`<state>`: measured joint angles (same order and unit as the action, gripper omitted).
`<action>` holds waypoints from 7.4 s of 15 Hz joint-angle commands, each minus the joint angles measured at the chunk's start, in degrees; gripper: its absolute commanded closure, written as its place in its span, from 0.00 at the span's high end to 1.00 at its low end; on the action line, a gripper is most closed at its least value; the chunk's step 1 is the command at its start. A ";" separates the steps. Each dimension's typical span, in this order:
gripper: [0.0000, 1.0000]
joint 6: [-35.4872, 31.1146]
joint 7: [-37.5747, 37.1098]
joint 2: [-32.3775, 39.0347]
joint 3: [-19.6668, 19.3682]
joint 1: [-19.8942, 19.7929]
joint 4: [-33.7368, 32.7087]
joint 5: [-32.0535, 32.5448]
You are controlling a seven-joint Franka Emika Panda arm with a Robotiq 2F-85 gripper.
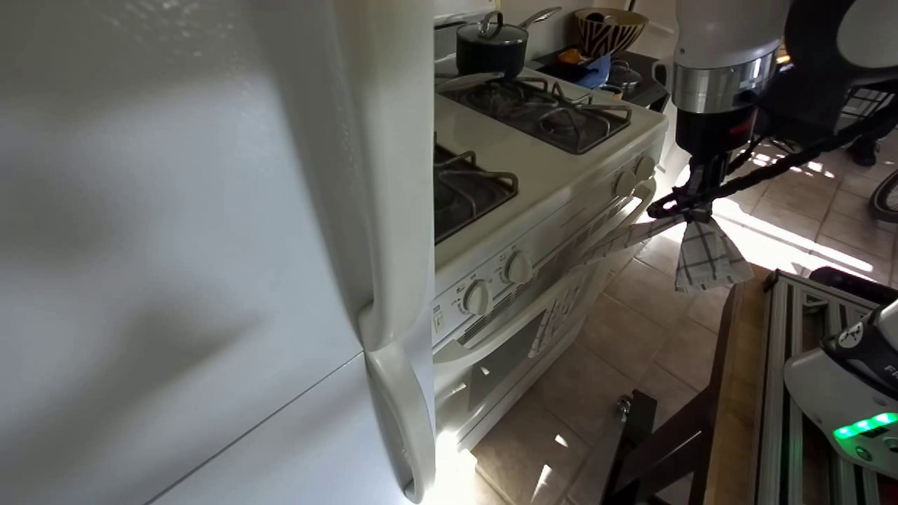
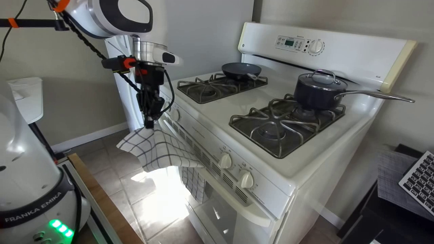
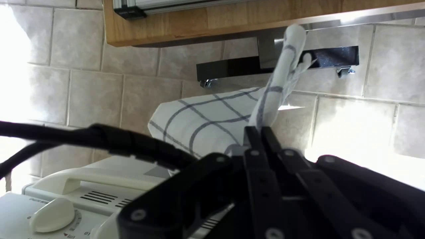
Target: Put the towel on the oven door handle
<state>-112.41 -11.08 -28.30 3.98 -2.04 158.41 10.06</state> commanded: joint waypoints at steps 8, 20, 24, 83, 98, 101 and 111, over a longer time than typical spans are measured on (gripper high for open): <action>0.01 -6.90 0.60 8.24 -1.21 -0.46 -0.37 0.50; 0.01 8.90 -0.71 8.17 -0.94 -0.46 -0.95 5.24; 0.01 6.90 -1.51 9.76 -0.90 -0.37 -0.95 5.17; 1.00 -14.35 10.51 -12.47 0.30 -3.96 -1.39 7.21; 1.00 -14.34 10.48 -12.47 0.31 -3.96 -1.39 7.22; 1.00 -14.34 10.48 -12.47 0.31 -3.96 -1.39 7.22; 1.00 -14.34 10.46 -12.47 0.31 -3.96 -1.39 7.21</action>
<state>-127.04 -0.01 -40.84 5.21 -7.01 157.14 16.52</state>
